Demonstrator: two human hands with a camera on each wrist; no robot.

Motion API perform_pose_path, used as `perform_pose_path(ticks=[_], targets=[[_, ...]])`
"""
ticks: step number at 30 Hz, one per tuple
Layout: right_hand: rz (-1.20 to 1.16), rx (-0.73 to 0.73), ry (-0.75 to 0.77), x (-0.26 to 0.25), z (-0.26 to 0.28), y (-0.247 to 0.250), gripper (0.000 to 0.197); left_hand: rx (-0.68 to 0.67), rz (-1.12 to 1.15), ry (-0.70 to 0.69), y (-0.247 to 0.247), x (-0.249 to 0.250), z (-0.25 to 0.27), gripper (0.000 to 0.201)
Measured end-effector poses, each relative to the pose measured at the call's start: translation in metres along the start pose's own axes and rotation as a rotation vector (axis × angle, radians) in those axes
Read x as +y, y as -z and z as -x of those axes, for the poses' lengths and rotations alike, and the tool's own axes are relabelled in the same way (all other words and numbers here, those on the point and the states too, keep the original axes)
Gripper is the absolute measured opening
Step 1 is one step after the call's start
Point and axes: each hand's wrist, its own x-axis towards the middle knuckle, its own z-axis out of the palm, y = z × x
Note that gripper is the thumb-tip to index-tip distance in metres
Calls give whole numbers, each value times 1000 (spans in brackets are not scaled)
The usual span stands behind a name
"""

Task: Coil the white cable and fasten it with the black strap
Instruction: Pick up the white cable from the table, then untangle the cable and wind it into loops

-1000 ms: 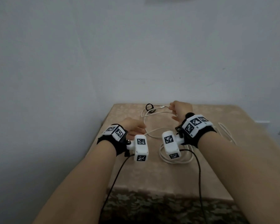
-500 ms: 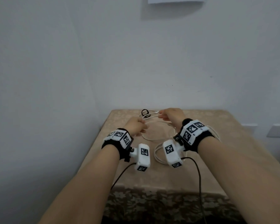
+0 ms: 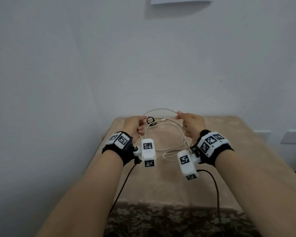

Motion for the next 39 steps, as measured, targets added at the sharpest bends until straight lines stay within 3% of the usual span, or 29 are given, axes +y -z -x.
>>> perform_pose_path(ticks=[11,24,27,33,39], targets=[[-89,21,24,19,-47,-11,26,-58,18,-3,-24,-20,-58,34],[-168,14,141,17,-106,-22,28,-61,19,-306,-47,2,-114,30],[-129,0,136,19,-114,-24,29,-85,42,-305,-38,-4,-123,26],[-126,-130,67,26,-120,-13,27,-173,117,-153,-22,-4,-127,26],[-127,-279,47,17,-116,-13,31,-148,93,-236,-30,8,-113,34]])
